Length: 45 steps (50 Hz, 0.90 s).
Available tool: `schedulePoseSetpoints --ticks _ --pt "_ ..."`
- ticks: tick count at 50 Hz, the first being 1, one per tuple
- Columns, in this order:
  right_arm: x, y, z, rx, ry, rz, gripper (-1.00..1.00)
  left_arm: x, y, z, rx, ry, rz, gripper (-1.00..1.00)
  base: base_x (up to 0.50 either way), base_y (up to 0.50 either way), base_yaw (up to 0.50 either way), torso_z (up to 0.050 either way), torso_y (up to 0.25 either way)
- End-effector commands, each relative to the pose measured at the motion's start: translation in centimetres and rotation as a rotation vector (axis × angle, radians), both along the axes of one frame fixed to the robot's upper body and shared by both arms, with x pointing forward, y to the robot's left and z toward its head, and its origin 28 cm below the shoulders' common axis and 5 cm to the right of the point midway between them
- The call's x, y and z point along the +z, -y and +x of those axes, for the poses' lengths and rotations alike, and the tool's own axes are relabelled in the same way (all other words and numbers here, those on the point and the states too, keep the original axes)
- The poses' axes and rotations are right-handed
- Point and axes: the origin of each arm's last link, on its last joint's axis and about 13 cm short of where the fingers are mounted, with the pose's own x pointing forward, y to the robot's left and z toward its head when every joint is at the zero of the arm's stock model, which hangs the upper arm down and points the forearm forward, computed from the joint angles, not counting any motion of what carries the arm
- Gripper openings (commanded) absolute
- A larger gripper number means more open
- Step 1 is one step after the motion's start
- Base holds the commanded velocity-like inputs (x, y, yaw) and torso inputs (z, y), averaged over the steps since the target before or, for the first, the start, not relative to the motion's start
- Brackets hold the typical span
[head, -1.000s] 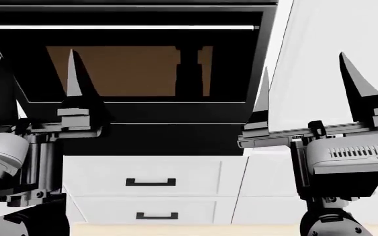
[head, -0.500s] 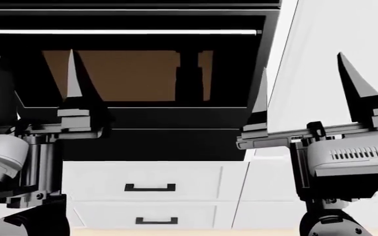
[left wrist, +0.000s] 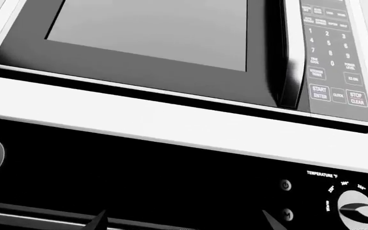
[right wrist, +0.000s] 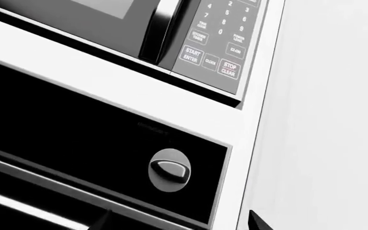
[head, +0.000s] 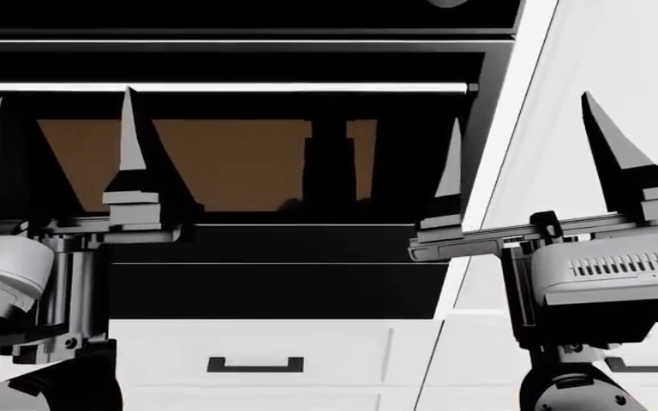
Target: Preheat the oven by turning the temperature knob.
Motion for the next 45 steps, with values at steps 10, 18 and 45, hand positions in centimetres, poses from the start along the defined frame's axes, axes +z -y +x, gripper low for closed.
schedulePoseSetpoints --ticks 10,18,45 --pt "0.7 0.1 -0.1 -0.196 -0.115 -0.179 1.0 0.5 -0.2 -0.3 0.003 -0.012 -0.01 1.0 0.0 0.0 0.0 0.0 0.0" --pt "2.8 0.3 -1.0 -0.293 -0.163 -0.347 1.0 0.9 -0.4 -0.4 0.0 -0.01 -0.023 1.0 0.0 0.0 0.0 0.0 0.0" --pt "10.7 2.8 0.1 -0.512 -0.26 -0.739 1.0 2.0 -0.8 -1.5 -0.027 -0.001 -0.052 1.0 0.0 0.0 0.0 0.0 0.0"
